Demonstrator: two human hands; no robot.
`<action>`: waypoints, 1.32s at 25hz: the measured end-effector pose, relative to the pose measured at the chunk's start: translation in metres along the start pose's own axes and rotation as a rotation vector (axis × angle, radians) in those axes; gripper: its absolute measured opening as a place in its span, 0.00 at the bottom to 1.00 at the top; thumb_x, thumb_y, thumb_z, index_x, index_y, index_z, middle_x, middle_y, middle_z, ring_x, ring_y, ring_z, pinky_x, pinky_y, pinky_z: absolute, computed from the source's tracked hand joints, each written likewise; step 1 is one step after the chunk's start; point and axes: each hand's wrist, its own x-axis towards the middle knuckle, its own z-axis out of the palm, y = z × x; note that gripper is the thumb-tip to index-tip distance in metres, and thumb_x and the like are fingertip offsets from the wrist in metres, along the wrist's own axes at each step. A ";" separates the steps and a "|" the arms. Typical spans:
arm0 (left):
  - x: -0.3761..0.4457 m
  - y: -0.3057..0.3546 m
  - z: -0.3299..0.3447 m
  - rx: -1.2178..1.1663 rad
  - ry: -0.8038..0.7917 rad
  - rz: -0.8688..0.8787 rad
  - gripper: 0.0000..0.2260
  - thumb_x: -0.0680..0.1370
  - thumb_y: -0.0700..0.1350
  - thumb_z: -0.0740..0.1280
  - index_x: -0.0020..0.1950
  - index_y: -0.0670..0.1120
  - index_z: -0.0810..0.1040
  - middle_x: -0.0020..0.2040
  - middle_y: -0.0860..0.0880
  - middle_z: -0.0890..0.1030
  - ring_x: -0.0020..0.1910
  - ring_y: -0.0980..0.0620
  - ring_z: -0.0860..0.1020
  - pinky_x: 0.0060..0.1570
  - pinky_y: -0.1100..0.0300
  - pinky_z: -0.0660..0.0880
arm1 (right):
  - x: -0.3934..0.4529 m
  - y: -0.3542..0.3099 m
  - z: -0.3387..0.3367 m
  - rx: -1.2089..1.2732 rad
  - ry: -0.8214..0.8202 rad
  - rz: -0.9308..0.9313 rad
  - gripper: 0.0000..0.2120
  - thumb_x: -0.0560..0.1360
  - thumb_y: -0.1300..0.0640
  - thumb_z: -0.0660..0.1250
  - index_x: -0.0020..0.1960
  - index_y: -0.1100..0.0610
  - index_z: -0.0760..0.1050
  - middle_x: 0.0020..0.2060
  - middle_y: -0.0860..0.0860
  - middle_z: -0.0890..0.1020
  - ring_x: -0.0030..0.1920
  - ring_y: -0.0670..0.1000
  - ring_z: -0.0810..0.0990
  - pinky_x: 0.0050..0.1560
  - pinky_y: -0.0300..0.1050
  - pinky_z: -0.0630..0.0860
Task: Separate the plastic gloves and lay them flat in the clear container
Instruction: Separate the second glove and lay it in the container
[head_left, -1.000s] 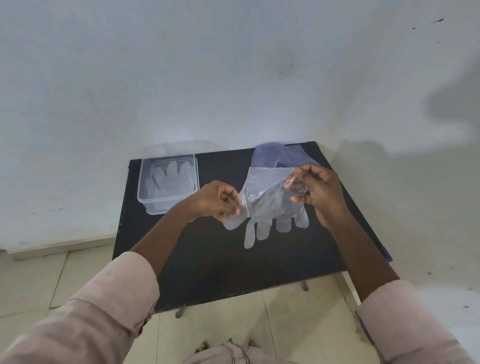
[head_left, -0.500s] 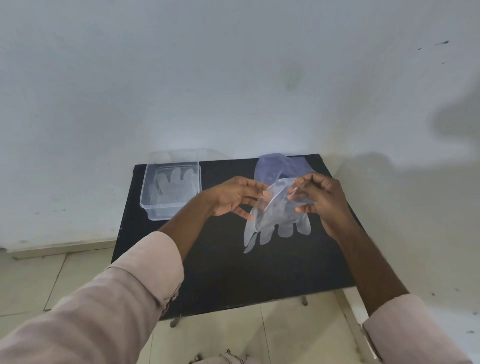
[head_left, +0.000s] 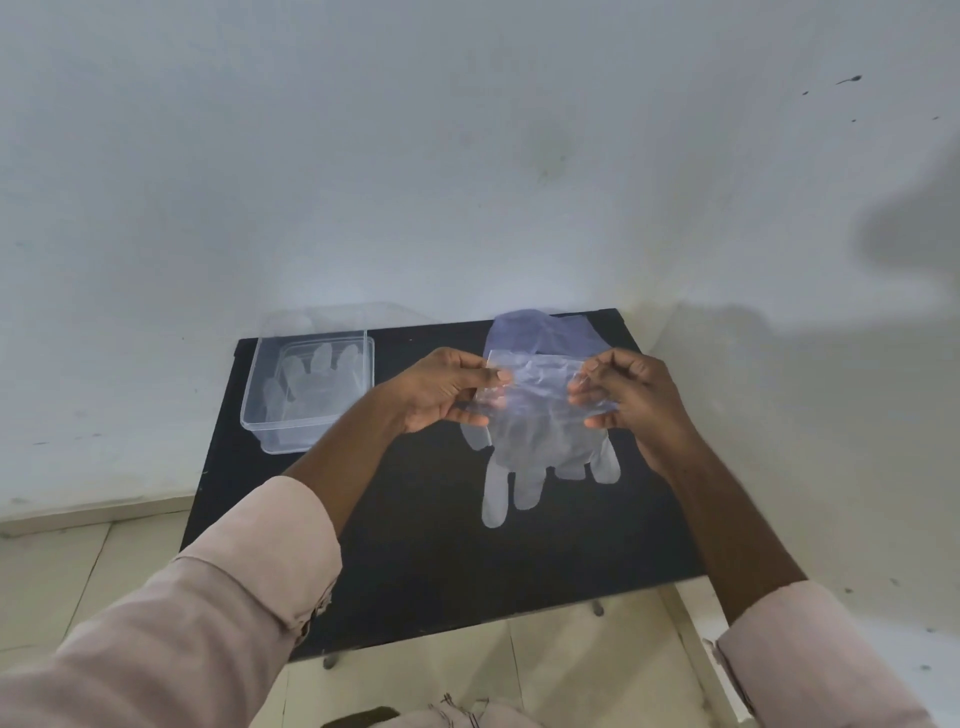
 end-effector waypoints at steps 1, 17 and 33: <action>0.001 0.000 -0.001 -0.009 0.016 0.022 0.08 0.74 0.43 0.72 0.51 0.42 0.84 0.45 0.47 0.87 0.42 0.50 0.85 0.35 0.59 0.81 | 0.002 -0.001 0.002 0.005 -0.011 -0.001 0.07 0.79 0.60 0.63 0.47 0.61 0.78 0.43 0.57 0.84 0.42 0.52 0.85 0.31 0.38 0.77; 0.004 -0.001 -0.188 -0.146 0.332 0.080 0.07 0.79 0.44 0.68 0.49 0.42 0.83 0.41 0.45 0.85 0.41 0.49 0.84 0.43 0.55 0.82 | 0.136 -0.034 0.181 -0.033 -0.238 0.120 0.09 0.78 0.60 0.62 0.40 0.55 0.76 0.38 0.53 0.85 0.39 0.50 0.84 0.34 0.43 0.79; 0.075 0.033 -0.390 -0.090 0.646 0.227 0.07 0.77 0.41 0.65 0.45 0.42 0.82 0.42 0.43 0.84 0.42 0.48 0.83 0.53 0.50 0.80 | 0.303 -0.067 0.376 -0.068 -0.065 -0.091 0.06 0.77 0.61 0.59 0.43 0.57 0.74 0.43 0.57 0.85 0.40 0.48 0.86 0.47 0.48 0.82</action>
